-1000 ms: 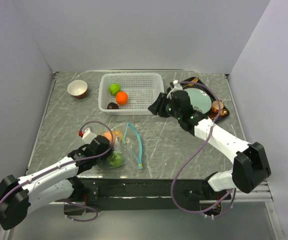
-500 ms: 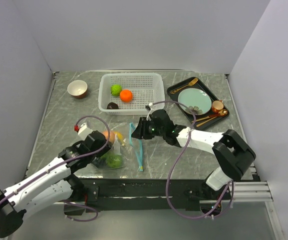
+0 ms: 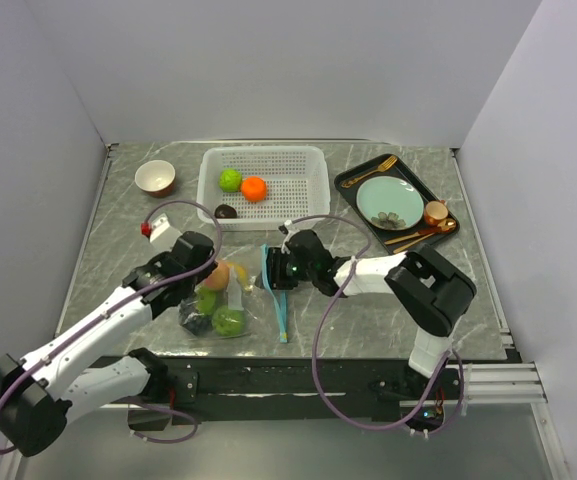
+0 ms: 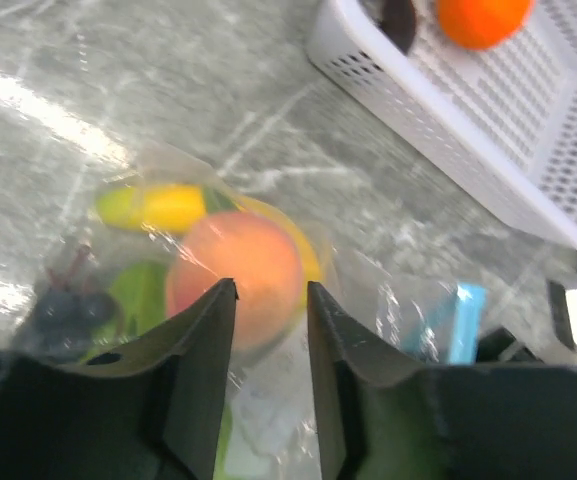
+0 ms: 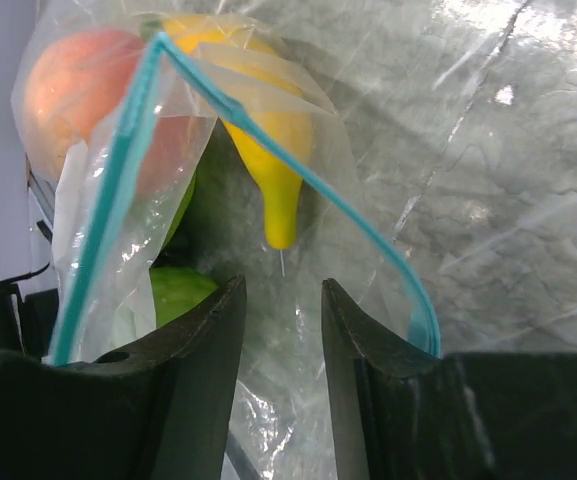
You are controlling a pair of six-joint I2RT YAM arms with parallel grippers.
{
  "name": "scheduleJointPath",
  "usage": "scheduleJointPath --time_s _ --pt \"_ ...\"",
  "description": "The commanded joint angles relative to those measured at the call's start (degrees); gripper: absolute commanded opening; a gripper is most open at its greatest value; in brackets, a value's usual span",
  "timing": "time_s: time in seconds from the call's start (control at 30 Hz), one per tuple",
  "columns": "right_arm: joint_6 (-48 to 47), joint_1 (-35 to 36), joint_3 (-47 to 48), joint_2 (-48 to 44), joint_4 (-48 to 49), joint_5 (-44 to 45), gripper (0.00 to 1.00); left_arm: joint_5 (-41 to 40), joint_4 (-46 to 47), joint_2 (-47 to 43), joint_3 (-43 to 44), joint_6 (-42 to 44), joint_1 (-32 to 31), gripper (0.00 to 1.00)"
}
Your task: Open the zip-top bag and remove the fake food
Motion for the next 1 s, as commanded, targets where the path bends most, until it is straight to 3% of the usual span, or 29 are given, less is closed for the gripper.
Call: scheduleJointPath --time_s 0.0,0.07,0.63,0.97 --pt "0.71 1.15 2.28 0.88 5.13 0.61 0.49 -1.24 2.21 2.45 -0.28 2.82 2.01 0.37" --pt "0.53 1.51 2.63 1.49 4.96 1.31 0.54 -0.36 3.88 3.51 -1.34 2.65 2.37 0.34" --pt "0.44 3.09 4.92 4.75 3.99 6.15 0.61 3.16 12.85 11.69 -9.43 0.8 3.34 0.2" --pt "3.16 3.0 0.88 -0.52 7.33 5.62 0.64 6.5 16.36 14.06 -11.1 2.38 3.34 0.13"
